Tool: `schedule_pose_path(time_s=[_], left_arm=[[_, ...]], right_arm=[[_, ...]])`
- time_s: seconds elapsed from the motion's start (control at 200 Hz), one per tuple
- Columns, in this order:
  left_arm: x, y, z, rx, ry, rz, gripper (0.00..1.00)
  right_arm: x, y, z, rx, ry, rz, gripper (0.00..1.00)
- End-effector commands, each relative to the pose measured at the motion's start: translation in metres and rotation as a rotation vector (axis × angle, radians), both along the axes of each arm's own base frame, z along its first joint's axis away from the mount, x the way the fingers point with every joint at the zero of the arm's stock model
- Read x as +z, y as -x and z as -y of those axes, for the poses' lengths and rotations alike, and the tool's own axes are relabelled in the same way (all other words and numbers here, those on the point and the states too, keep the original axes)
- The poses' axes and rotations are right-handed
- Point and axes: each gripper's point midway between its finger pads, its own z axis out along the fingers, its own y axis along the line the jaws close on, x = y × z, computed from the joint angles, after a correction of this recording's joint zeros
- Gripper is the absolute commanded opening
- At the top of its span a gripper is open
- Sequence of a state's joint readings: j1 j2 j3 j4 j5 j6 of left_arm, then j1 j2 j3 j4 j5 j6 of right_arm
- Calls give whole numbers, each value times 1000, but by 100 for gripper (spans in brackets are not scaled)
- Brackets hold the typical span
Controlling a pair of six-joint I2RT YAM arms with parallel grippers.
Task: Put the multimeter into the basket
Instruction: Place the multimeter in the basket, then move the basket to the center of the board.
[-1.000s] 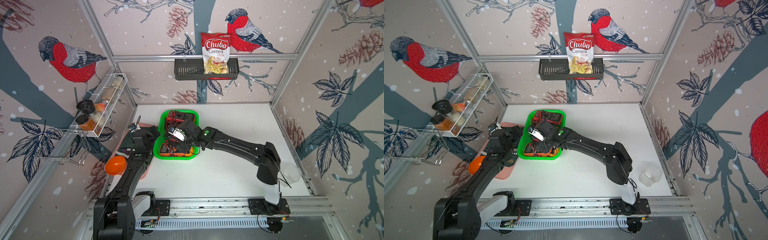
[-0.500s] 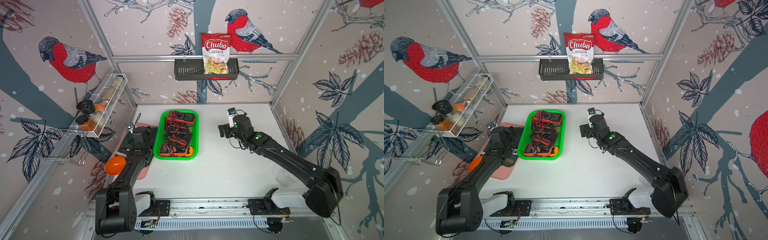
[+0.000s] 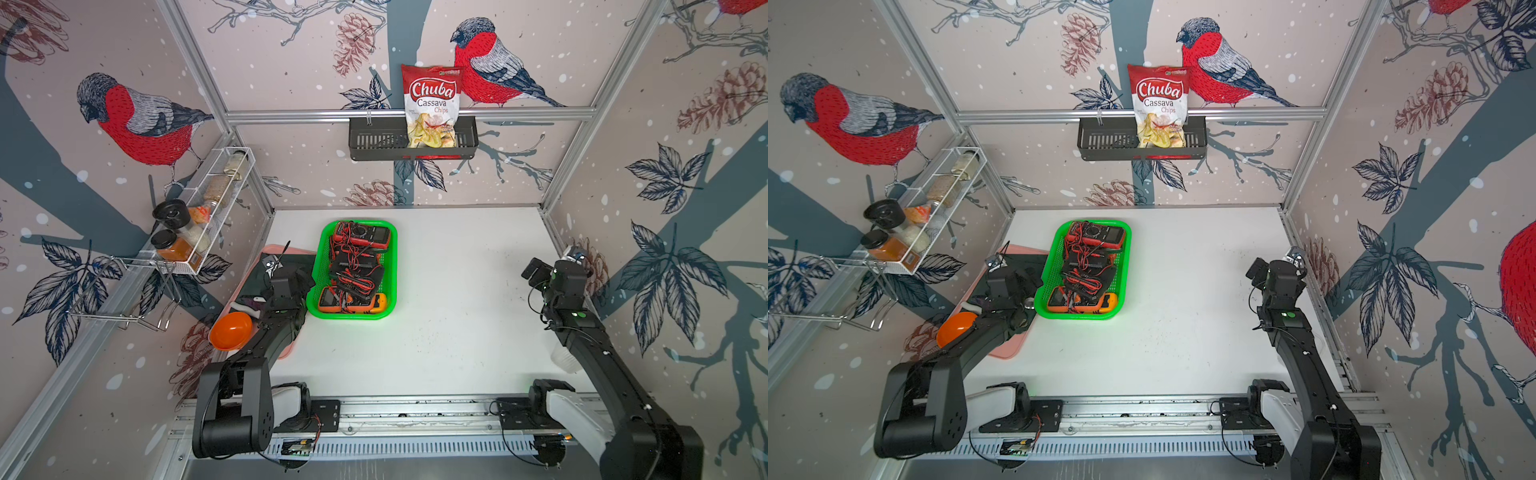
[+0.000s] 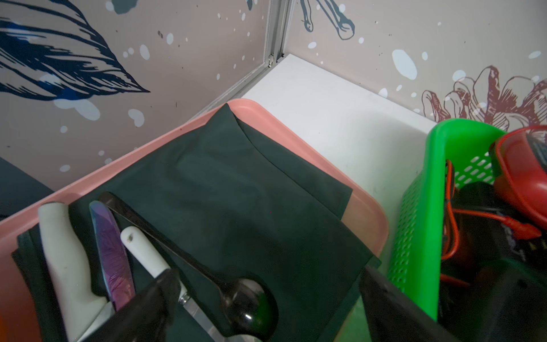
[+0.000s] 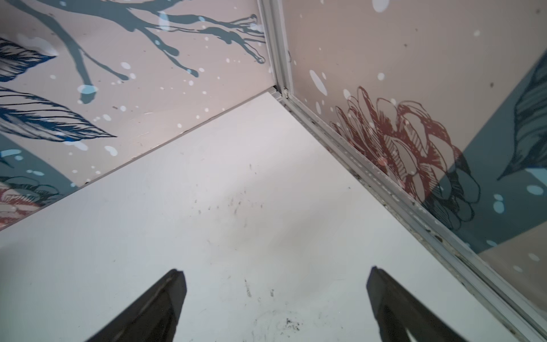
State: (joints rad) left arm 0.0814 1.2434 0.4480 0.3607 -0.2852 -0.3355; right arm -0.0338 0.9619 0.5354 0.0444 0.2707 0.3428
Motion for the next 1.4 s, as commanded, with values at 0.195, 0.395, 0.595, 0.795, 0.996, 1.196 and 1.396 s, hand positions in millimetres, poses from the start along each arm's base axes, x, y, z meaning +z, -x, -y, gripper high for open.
schedule_pose_path(time_s=[0.195, 0.395, 0.595, 0.795, 0.996, 1.196, 1.396], left_arm=[[6, -10, 11, -141, -140, 114, 98], [5, -11, 3, -125, -203, 75, 98], [5, -3, -9, -3, -134, 87, 99], [7, 9, -20, 108, -120, 51, 99], [10, 19, -26, 233, -218, -36, 99], [5, 29, -31, 316, -290, -135, 99], [-15, 10, -3, 138, -194, -163, 99]], right_arm=[[-12, -19, 22, -103, 13, 92, 100], [-20, -23, 28, -129, 45, 104, 100], [-23, -25, 29, -129, 45, 101, 100], [-15, -24, 24, -97, 46, 131, 100], [-8, -22, 19, -74, 37, 169, 100], [-7, -23, 18, -63, 32, 170, 100], [-11, -24, 18, -69, 27, 158, 100]])
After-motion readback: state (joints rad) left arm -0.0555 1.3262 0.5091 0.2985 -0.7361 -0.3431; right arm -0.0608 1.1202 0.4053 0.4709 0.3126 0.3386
